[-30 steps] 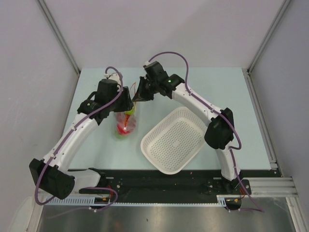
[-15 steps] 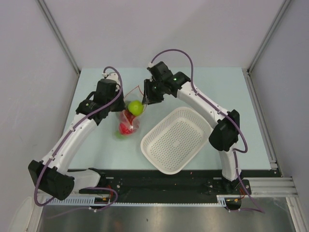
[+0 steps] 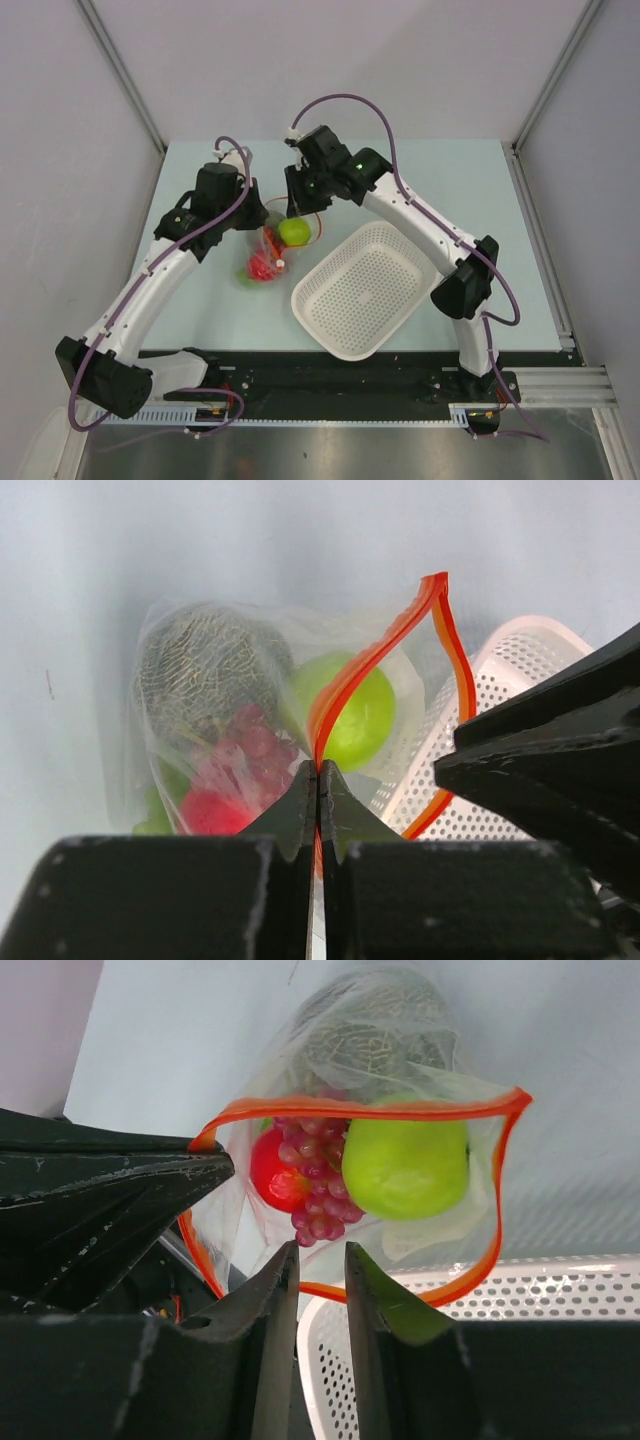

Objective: Open the zip-top bag and remove the fake food

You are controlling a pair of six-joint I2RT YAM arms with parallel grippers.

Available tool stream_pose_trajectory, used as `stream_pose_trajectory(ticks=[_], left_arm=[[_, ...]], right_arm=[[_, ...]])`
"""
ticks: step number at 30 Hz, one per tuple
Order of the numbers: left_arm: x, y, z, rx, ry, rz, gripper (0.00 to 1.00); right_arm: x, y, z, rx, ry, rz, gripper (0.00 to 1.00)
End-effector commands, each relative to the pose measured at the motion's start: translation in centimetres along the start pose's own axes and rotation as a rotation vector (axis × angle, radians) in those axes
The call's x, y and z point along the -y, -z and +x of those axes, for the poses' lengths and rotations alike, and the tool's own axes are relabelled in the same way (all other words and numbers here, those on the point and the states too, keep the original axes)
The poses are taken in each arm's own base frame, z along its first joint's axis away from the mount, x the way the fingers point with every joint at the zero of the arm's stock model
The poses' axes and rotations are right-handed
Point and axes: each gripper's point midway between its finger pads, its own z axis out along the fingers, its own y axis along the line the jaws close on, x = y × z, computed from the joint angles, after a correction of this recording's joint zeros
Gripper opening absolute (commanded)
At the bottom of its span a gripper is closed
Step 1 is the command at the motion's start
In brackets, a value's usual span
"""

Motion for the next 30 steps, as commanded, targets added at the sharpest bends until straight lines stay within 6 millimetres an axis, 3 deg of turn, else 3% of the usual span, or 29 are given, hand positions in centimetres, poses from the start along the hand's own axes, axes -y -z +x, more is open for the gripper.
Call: stream_pose_trajectory(ticks=[1, 5, 12, 16, 21, 26, 30], left_arm=[[1.5, 0.4, -1.5, 0.057, 0.027, 0.068, 0.00], [1.9, 0.3, -1.8, 0.057, 0.034, 0.080, 0.00], [2.2, 0.0, -1.8, 0.056, 0.055, 0.097, 0.00], [2.3, -0.2, -1.8, 0.051, 0.062, 0.099, 0.00], [1.9, -0.4, -2.0, 0.057, 0.063, 0.075, 0.00], [1.5, -0.7, -1.8, 0.054, 0.064, 0.050, 0.00], [1.2, -0.9, -1.8, 0.049, 0.061, 0.041, 0.00]], right_arm=[[-0.5, -0.5, 0.1, -0.002, -0.031, -0.032, 0.32], [0.2, -2.0, 0.8, 0.023, -0.036, 0.005, 0.47], [1.7, -4.6, 2.2, -0.002, -0.071, 0.034, 0.56], [2.8, -6.5, 3.0, 0.001, -0.064, 0.057, 0.76], [4.3, -8.5, 4.6, -0.038, -0.064, 0.106, 0.77], [5.0, -10.8, 4.7, -0.044, -0.038, 0.117, 0.78], [5.0, -12.2, 5.7, -0.080, -0.039, 0.096, 0.85]])
